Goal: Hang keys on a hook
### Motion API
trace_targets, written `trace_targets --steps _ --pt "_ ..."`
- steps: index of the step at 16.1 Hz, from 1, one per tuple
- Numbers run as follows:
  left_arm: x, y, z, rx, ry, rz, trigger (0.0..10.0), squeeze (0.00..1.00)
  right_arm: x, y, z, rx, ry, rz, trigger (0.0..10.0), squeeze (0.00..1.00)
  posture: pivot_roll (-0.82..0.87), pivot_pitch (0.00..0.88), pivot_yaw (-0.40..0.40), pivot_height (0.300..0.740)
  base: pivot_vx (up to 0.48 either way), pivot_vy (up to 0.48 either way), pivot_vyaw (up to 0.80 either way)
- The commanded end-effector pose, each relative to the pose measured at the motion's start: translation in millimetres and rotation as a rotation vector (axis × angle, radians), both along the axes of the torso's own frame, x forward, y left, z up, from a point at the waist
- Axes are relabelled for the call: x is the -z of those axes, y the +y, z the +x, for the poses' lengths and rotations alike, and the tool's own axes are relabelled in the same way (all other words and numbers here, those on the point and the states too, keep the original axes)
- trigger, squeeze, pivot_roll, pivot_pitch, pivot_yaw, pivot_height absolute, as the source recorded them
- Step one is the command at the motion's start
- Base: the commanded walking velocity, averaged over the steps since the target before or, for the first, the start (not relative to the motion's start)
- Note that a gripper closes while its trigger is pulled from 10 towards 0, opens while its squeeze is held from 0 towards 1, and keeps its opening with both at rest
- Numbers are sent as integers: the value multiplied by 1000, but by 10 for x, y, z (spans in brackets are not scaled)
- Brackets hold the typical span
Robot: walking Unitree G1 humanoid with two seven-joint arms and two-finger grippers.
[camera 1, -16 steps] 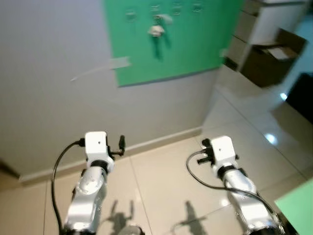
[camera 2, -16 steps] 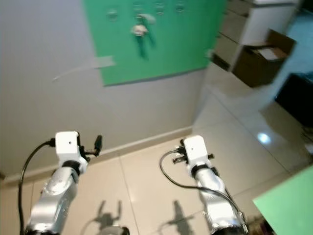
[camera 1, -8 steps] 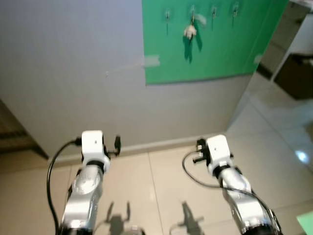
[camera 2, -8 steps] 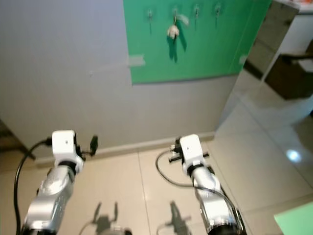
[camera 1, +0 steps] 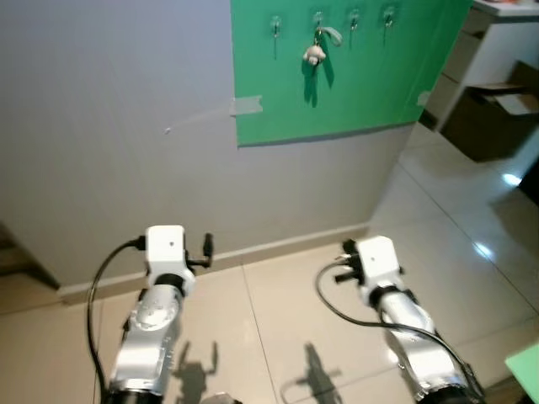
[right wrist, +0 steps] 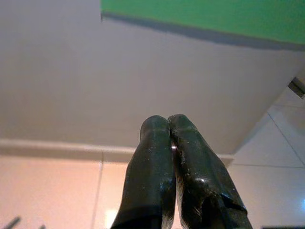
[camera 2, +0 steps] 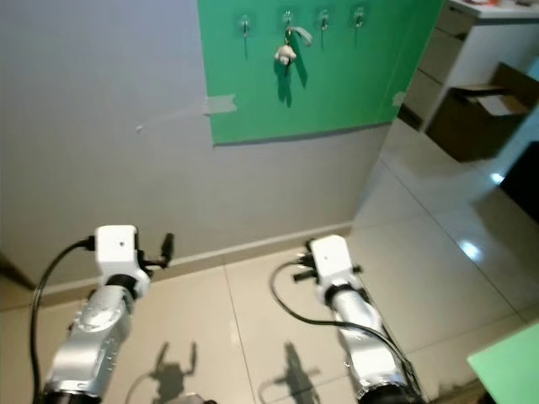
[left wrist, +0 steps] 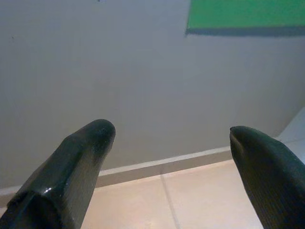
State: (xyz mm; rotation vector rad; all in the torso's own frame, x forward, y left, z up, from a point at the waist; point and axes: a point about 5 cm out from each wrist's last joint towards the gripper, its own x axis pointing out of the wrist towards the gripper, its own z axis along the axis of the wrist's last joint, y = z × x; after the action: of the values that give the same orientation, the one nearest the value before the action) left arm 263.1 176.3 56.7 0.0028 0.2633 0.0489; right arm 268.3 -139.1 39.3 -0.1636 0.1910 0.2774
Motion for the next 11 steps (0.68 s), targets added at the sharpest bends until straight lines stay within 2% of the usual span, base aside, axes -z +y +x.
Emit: trace_targets --steps 1,3,4,11 --pt "-28 -68 29 16 -11 -1 10000 0 24 -103 -19 19 2 -22 0 0 -88 0 12 740 337 341 0" --pt "-25 -74 35 19 -6 20 10000 0 37 -99 -30 11 3 -26 0 0 -88 0 12 740 360 319 0" --pt "-23 -71 45 24 -3 52 10000 0 41 -93 -33 4 2 -27 0 0 -90 0 12 740 480 0 0" --pt "-19 -77 61 29 2 80 10000 0 55 -53 -42 -7 -3 -16 0 0 -86 0 14 740 480 0 0"
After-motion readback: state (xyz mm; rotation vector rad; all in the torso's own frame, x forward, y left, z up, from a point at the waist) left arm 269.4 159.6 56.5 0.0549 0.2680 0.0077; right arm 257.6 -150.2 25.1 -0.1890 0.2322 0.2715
